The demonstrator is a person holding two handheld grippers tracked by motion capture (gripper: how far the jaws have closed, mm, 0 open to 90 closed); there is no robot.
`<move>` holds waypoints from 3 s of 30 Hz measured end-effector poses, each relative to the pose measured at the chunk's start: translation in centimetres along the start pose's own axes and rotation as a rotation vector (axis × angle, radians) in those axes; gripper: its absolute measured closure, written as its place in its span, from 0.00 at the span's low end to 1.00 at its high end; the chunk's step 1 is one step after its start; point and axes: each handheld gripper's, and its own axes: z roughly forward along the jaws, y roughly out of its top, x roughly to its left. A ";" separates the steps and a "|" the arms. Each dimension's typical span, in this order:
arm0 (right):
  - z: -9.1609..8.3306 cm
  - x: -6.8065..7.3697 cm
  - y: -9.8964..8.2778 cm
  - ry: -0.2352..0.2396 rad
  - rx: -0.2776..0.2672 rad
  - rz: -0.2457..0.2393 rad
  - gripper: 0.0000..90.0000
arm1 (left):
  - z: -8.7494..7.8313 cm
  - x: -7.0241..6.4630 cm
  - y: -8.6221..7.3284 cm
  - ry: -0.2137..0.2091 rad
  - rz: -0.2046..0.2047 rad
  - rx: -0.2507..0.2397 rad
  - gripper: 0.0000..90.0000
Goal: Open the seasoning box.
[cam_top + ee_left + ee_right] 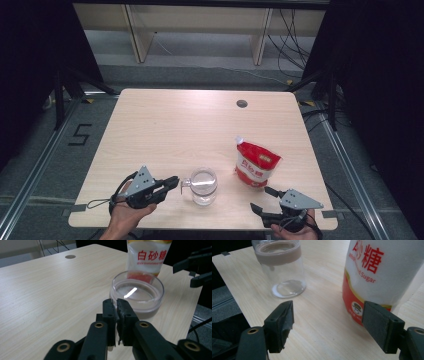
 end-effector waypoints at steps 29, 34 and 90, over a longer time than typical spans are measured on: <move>1.8 1.6 1.5 0.072 -0.065 -0.107 0.72 | 1.7 -0.3 0.3 -0.001 0.027 0.023 0.96; 2.6 2.1 2.2 0.088 -0.097 -0.124 0.80 | 1.6 -0.4 0.2 0.001 0.027 0.023 0.96; 8.3 4.4 7.4 0.187 -0.138 -0.220 1.00 | -0.5 -0.1 -3.2 -0.034 0.078 0.116 0.51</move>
